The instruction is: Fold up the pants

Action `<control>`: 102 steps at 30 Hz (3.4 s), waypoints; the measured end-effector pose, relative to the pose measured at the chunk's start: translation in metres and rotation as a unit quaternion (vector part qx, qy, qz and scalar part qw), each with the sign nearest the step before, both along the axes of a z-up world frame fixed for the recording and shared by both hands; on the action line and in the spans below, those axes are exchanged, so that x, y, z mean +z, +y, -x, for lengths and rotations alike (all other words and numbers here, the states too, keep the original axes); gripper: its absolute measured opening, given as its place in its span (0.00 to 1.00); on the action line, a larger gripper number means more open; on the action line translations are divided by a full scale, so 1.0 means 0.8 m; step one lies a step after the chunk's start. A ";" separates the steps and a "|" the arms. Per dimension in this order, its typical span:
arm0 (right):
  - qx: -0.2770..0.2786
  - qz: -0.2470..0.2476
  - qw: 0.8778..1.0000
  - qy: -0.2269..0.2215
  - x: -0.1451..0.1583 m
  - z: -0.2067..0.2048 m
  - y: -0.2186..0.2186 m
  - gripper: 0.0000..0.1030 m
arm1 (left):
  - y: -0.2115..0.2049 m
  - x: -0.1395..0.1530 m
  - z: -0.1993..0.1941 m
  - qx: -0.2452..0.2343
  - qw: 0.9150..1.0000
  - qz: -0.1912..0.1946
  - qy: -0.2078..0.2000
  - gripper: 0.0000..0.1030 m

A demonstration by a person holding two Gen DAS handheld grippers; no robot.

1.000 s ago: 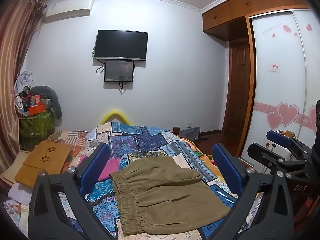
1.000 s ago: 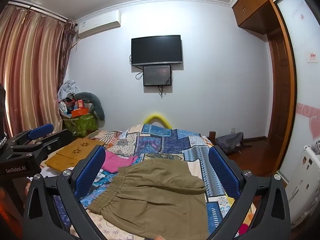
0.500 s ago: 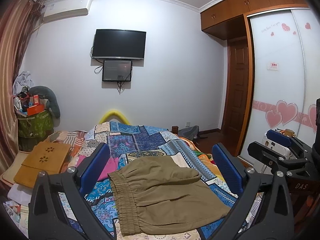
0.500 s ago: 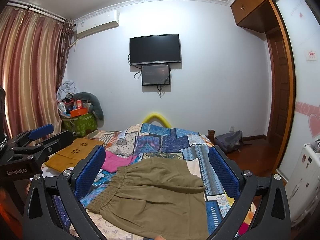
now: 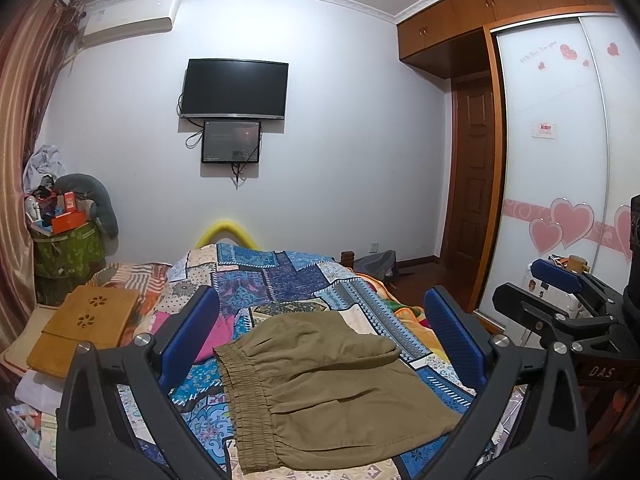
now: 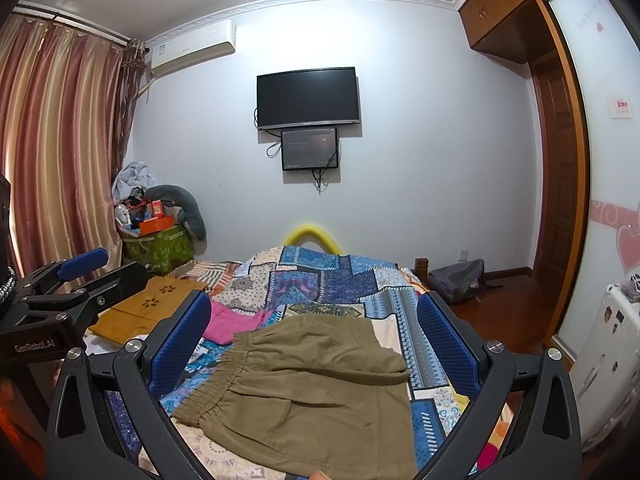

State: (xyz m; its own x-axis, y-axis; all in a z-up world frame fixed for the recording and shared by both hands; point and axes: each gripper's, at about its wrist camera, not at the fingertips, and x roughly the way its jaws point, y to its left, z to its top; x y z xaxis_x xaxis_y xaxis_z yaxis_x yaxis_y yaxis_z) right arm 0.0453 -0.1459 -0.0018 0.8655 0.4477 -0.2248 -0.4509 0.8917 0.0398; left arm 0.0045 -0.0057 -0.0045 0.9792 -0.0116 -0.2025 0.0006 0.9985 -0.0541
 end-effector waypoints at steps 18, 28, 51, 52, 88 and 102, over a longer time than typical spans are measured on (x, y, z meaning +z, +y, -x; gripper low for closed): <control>0.001 0.000 1.000 0.001 -0.006 0.001 -0.002 0.99 | -0.003 0.000 0.000 0.002 1.000 -0.003 -0.003 1.00; 0.001 0.000 1.000 0.002 -0.006 0.001 -0.002 0.99 | -0.004 0.001 0.001 0.003 1.000 -0.005 -0.006 1.00; -0.022 0.006 0.997 0.078 -0.058 -0.078 -0.003 0.99 | 0.057 -0.061 -0.118 0.030 0.995 0.001 0.095 1.00; -0.031 0.014 0.996 0.087 -0.067 -0.090 -0.005 0.99 | 0.062 -0.068 -0.129 0.031 0.994 -0.001 0.106 1.00; -0.023 0.126 0.920 0.370 -0.301 -0.321 -0.038 0.37 | 0.158 -0.319 -0.329 -0.001 0.902 0.045 0.428 0.67; -0.024 0.148 0.915 0.375 -0.305 -0.313 -0.029 0.10 | 0.169 -0.328 -0.330 0.038 0.912 0.003 0.408 0.77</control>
